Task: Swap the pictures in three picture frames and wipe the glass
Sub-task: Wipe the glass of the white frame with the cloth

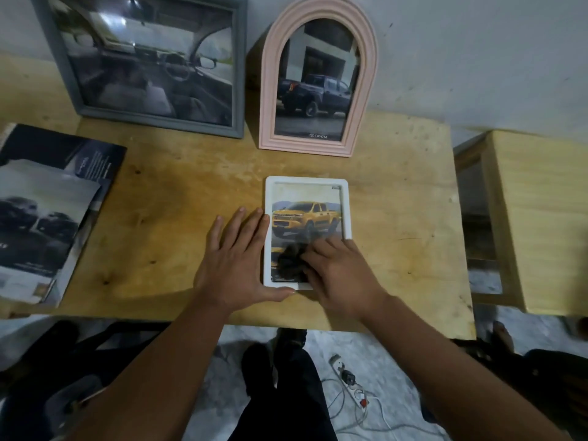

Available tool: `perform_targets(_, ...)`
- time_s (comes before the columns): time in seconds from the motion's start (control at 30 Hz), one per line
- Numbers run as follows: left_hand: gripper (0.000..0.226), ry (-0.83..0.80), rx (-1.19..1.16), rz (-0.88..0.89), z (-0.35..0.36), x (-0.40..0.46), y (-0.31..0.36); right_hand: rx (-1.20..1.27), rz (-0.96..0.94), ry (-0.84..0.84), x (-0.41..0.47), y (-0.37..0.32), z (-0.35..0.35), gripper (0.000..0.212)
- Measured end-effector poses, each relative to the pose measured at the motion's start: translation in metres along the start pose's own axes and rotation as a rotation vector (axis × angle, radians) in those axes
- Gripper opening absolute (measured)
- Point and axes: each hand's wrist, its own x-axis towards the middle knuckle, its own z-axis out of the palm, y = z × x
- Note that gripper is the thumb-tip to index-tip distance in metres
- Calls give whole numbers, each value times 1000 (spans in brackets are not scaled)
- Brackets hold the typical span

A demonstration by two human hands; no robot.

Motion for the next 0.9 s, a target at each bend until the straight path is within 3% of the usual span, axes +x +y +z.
perform_targets(0.17,143,-23,9,14,2,-1,-4,29,17,81,-5,-37,24,23)
perform_targets(0.3,142,-3,-9,11,2,-1,-2,201,-42,-78,9,-21,-1,26)
perform_targets(0.37,143,0,-7,12,0,0,-1,476,84,-103,22,-5,-27,25)
perform_targets(0.47,145,-9,11,15,-2,1,0,744,366,84,43,32,-56,19)
perform_targets(0.57,146,-16,5,16,-3,1,-1,553,404,222,67,58,-60,23)
perform_targets(0.7,146,-16,11,19,-2,1,0,-75,254,182,86,37,-18,26)
perform_targets(0.8,144,-20,17,15,-1,2,-1,-90,81,174,60,8,11,25)
perform_targets(0.9,143,-23,3,23,1,0,-2,-17,-97,61,13,-13,16,26)
